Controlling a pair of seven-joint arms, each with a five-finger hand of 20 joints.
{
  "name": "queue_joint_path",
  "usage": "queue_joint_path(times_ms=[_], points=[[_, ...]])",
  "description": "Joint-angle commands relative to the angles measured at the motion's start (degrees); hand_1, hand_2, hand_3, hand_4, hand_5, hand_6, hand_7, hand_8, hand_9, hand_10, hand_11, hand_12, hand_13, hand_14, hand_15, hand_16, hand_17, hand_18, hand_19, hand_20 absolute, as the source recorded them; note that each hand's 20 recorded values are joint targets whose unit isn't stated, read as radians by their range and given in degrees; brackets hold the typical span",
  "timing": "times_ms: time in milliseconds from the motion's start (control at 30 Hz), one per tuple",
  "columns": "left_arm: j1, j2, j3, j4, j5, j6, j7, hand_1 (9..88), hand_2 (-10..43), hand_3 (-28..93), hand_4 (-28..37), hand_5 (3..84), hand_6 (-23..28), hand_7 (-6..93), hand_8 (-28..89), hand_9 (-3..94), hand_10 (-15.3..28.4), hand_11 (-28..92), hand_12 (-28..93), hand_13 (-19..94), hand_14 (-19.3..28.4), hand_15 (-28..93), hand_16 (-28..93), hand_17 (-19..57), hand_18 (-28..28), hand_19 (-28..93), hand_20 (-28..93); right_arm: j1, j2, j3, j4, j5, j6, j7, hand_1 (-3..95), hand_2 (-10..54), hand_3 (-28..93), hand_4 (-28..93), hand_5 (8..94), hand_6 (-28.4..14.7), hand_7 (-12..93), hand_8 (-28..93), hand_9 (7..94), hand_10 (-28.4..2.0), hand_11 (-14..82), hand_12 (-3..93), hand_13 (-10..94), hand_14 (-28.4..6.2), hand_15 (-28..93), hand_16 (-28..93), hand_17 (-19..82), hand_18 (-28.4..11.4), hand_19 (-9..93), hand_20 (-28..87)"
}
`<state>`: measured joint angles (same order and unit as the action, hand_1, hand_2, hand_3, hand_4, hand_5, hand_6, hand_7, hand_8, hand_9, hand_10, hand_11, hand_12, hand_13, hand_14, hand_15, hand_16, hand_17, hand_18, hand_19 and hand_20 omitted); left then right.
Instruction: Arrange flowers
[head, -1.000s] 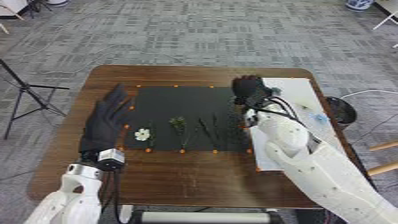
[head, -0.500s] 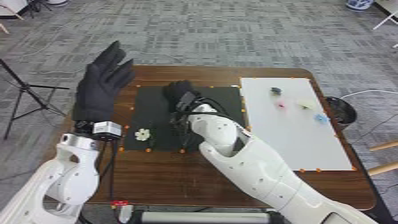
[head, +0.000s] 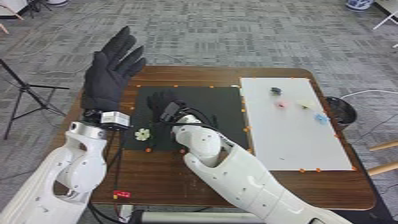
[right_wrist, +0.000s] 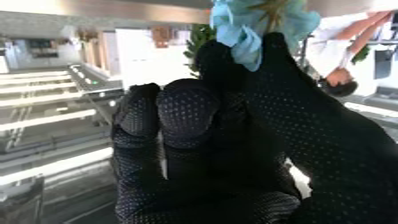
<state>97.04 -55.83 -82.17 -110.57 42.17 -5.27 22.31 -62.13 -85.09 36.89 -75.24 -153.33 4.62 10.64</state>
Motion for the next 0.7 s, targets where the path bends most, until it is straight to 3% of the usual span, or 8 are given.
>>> queue_joint_path(times_ms=[33, 100, 200, 267, 367, 433, 467, 700], points=[[-2.6, -1.65, 1.95, 0.34, 0.53, -0.99, 0.37, 26.0, -1.9, 54, -28.2, 24.7, 0.0, 15.9, -9, 19.9, 9.4, 10, 17, 18, 12.8, 7, 8, -11.2, 18.8, 39, 7, 1.3, -3.3, 0.2, 2.9, -1.5, 7.1, -1.2, 52.5, -9.5, 83, -25, 69.6, 1.6, 48, 10, 76.7, -6.7, 31.9, 56.5, 68, -4.8, 68, 48, 35, -18.9, 83, 48], [-3.0, -1.76, 2.24, 0.44, 0.62, -1.27, 0.28, 25.9, -1.9, 54, -28.1, 24.7, 0.0, 15.9, -9, 19.9, 9.4, 10, 17, 18, 12.8, 7, 8, -11.2, 18.8, 39, 7, 1.3, -4.6, 0.5, 4.3, -1.6, 9.3, -1.7, 52.5, -9.5, 83, -25, 69.5, 1.6, 48, 10, 76.7, -6.5, 31.7, 56.4, 68, -4.7, 68, 48, 35, -18.8, 83, 48], [-3.7, -2.16, 2.86, 0.79, 0.94, -1.62, -0.03, 25.9, -1.9, 54, -28.1, 24.8, -0.1, 16.0, -9, 20.0, 9.5, 10, 17, 18, 12.7, 7, 8, -11.3, 18.8, 39, 7, 0.7, -5.3, 1.5, 2.6, -1.2, 3.5, 1.1, 52.2, -9.5, 82, -27, 67.9, 2.0, 47, 9, 75.9, -6.3, 29.0, 54.9, 67, -4.7, 67, 47, 34, -18.8, 82, 48], [-3.7, -2.28, 2.81, 0.83, 1.00, -2.11, 0.05, 25.9, -1.9, 54, -28.2, 24.7, -0.1, 16.1, -9, 20.0, 9.5, 10, 17, 18, 12.8, 7, 8, -11.3, 18.8, 39, 7, 1.2, -4.1, 0.9, 2.4, 0.3, 4.9, 0.7, 48.3, -9.5, 79, -28, 62.2, 1.2, 46, 5, 72.1, -6.6, 24.0, 50.3, 63, -5.8, 67, 43, 31, -18.4, 81, 47], [-2.5, -2.25, 1.95, 0.33, 0.91, -1.91, 0.14, 26.0, -1.9, 54, -28.2, 24.7, 0.0, 15.9, -9, 20.0, 9.4, 10, 17, 18, 12.7, 7, 8, -11.5, 19.0, 39, 7, 1.1, -3.0, 0.3, 1.2, 1.5, 3.7, 1.7, 39.8, -9.5, 81, -28, 57.4, 0.1, 39, 0, 62.7, -10.0, 34.9, 34.8, 57, -8.3, 73, 34, 28, -18.2, 80, 47], [-2.0, -2.35, 1.53, 0.27, 0.89, -2.19, 0.13, 25.9, -1.9, 54, -28.2, 24.7, 0.0, 15.9, -9, 20.0, 9.4, 10, 17, 18, 12.7, 7, 8, -11.5, 19.0, 39, 7, 1.1, -2.5, -0.1, 0.9, 1.0, 3.4, 2.8, 35.7, -9.5, 84, -28, 55.5, -0.4, 37, -14, 59.4, -11.3, 37.1, 26.6, 55, -8.9, 73, 32, 27, -18.6, 80, 47], [-2.3, -2.16, 1.81, 0.32, 0.92, -1.67, 0.31, 25.8, -2.0, 54, -28.2, 24.8, 0.0, 15.8, -9, 20.0, 9.4, 10, 17, 18, 12.7, 7, 8, -11.5, 19.0, 39, 7, 1.0, -2.4, 0.2, 1.0, 0.8, 3.4, 2.5, 35.2, -9.5, 84, -28, 55.4, -0.4, 37, -15, 59.2, -11.5, 37.2, 26.0, 55, -9.0, 74, 32, 27, -18.7, 80, 47], [-1.9, -1.94, 1.59, 0.36, 0.74, -1.41, 0.41, 25.8, -1.8, 54, -28.2, 24.8, 0.0, 15.8, -9, 20.1, 9.5, 9, 17, 18, 12.7, 7, 8, -11.5, 18.9, 39, 7, 0.9, -1.2, 0.6, -0.1, 0.7, 1.2, 4.0, 34.4, -9.5, 84, -28, 54.5, -0.7, 36, -16, 57.6, -12.0, 37.4, 26.0, 53, -9.4, 74, 31, 25, -19.0, 80, 47]])
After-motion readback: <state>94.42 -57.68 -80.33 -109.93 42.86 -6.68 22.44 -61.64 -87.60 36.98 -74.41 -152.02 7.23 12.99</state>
